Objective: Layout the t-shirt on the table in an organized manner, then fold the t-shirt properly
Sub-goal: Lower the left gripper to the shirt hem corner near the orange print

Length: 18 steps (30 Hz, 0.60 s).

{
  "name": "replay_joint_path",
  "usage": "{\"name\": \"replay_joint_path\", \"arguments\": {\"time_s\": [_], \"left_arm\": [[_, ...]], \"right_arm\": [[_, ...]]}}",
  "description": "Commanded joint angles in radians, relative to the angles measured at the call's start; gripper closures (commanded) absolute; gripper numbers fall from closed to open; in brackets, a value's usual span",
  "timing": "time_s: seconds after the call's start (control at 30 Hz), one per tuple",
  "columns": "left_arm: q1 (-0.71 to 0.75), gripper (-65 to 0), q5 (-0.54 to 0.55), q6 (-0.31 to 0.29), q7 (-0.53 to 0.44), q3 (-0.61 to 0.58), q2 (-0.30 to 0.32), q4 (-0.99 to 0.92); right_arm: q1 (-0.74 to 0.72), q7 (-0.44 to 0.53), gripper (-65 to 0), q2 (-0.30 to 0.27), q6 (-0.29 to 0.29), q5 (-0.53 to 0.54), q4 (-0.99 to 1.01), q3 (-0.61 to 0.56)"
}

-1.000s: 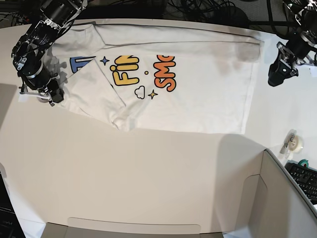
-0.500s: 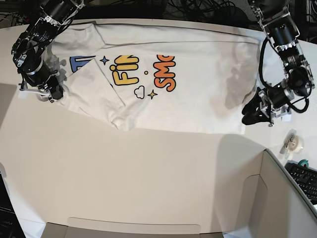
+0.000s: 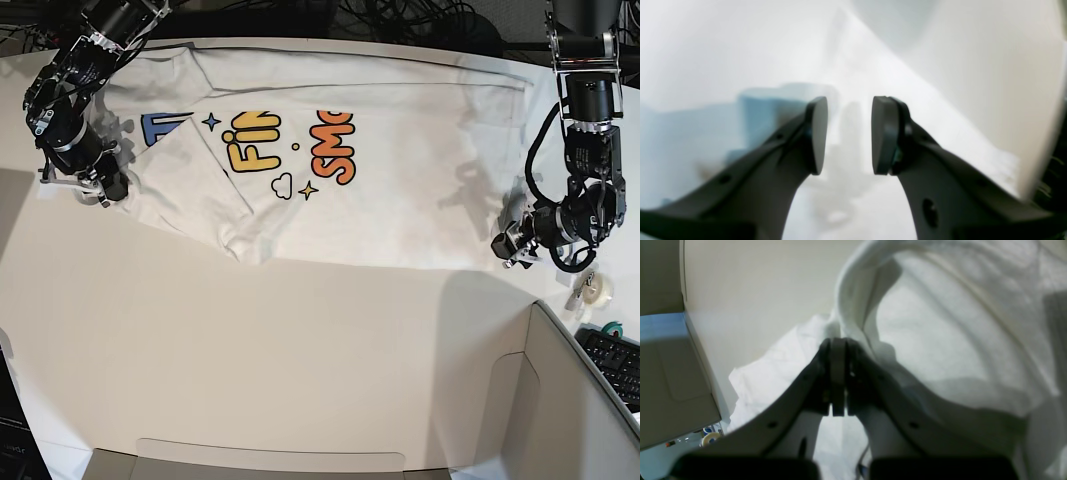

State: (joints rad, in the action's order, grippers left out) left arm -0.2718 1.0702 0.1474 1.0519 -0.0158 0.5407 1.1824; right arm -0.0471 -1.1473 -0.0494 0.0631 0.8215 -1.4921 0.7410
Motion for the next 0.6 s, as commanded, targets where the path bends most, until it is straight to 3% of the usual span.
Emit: {"name": "replay_joint_path", "arguments": {"time_s": [0.0,0.3,0.57], "left_arm": [[-0.024,-21.8,-0.002,-0.01,-0.028,-0.006,0.023,0.012],[-0.054,-21.8,-0.049,-0.012,-0.169,-0.028,0.023,-0.181],[-0.057,-21.8,-0.045,-0.012,-0.17,-0.028,-0.017,-0.192]], "right_arm": [[-0.01,0.002,0.0,-0.013,0.005,0.012,-0.018,0.001],[-0.01,0.002,0.0,-0.013,0.005,0.012,-0.018,0.001],[-0.012,0.002,0.0,-0.011,0.005,0.012,-0.018,-0.001]]}}
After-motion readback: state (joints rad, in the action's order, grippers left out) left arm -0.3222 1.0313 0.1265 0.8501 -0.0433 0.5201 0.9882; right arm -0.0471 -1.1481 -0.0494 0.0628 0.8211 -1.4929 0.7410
